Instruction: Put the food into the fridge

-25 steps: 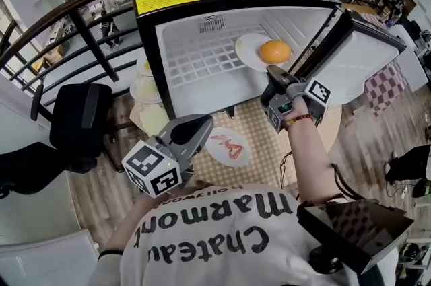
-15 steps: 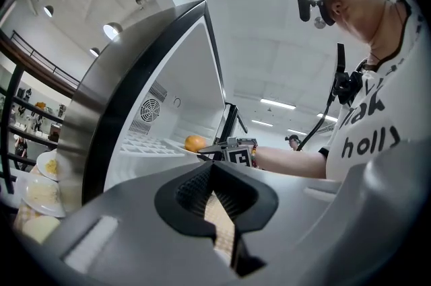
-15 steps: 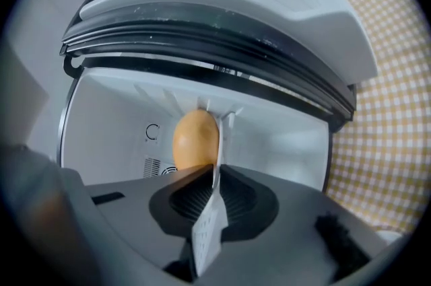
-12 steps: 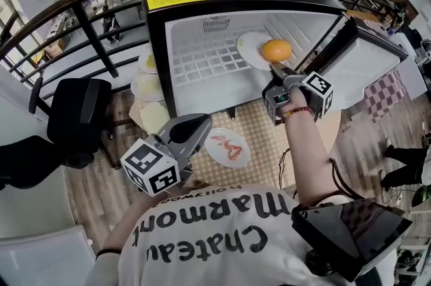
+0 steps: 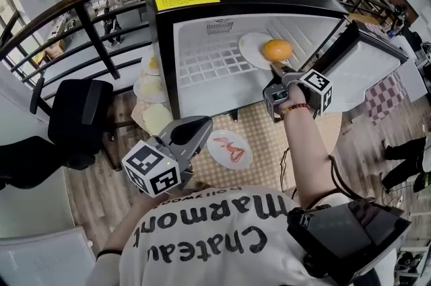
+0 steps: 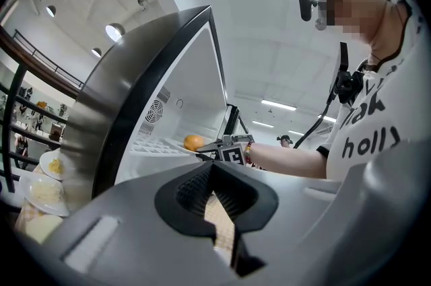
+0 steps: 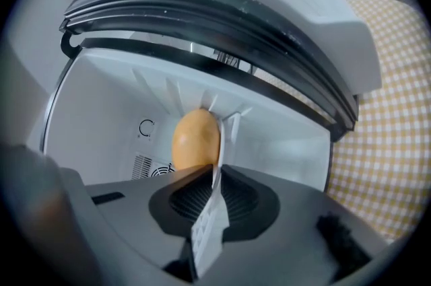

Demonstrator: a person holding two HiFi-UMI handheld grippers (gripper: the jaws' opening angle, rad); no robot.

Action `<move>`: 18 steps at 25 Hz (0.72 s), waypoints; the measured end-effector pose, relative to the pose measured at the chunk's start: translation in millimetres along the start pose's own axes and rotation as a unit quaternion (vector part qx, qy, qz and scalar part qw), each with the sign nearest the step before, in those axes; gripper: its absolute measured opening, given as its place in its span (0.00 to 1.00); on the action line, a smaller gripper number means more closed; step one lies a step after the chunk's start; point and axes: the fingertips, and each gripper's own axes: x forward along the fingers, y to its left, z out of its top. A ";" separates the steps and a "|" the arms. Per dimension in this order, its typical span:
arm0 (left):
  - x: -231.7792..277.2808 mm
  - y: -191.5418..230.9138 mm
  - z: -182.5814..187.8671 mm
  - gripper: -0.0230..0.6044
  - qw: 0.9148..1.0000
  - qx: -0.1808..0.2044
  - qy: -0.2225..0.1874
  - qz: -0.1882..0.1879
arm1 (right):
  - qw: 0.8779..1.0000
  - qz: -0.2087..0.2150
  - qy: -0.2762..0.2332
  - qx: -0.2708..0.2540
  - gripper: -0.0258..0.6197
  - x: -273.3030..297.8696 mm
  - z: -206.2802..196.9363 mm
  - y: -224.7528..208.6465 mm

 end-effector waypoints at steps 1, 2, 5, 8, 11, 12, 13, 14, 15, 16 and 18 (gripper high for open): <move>-0.9 -0.2 0.1 0.04 1.000 0.000 0.000 0.000 | 1.000 0.000 0.000 -0.001 0.09 0.8 -0.1 0.5; -2.0 -0.3 0.0 0.04 1.000 -0.001 0.000 0.001 | 1.000 0.000 -0.001 -0.001 0.09 1.5 0.1 0.6; -5.7 -1.2 -1.3 0.04 1.000 0.001 0.001 -0.002 | 1.000 -0.002 -0.013 0.003 0.09 -1.7 3.1 -1.0; -10.6 -0.1 0.0 0.04 1.000 0.006 0.002 -0.002 | 0.999 0.007 -0.039 0.023 0.17 -10.7 8.4 -1.2; -15.7 0.9 0.6 0.04 1.000 0.006 -0.001 0.004 | 0.998 0.010 -0.055 0.027 0.20 -24.7 10.0 -6.7; -16.9 0.4 0.1 0.04 1.000 0.005 -0.001 0.007 | 0.998 0.007 -0.056 0.022 0.20 -30.9 9.3 -9.4; -17.9 -0.6 -0.4 0.04 1.000 0.005 -0.002 0.011 | 0.998 0.009 -0.057 0.014 0.20 -37.4 8.8 -10.4; -18.7 -2.2 -0.9 0.04 1.000 0.004 -0.003 0.016 | 0.998 0.017 -0.058 0.001 0.20 -44.0 9.1 -8.8; -19.0 -4.5 -1.2 0.04 1.000 0.003 -0.005 0.023 | 0.998 0.026 -0.061 -0.021 0.20 -51.2 10.4 -5.7; -18.6 -7.5 -1.8 0.04 1.000 0.002 -0.008 0.030 | 0.996 0.033 -0.061 -0.048 0.19 -59.1 11.8 -2.4; -15.7 -16.4 -4.6 0.04 0.999 -0.005 -0.013 0.042 | 0.991 0.044 -0.056 -0.114 0.13 -77.2 13.1 3.2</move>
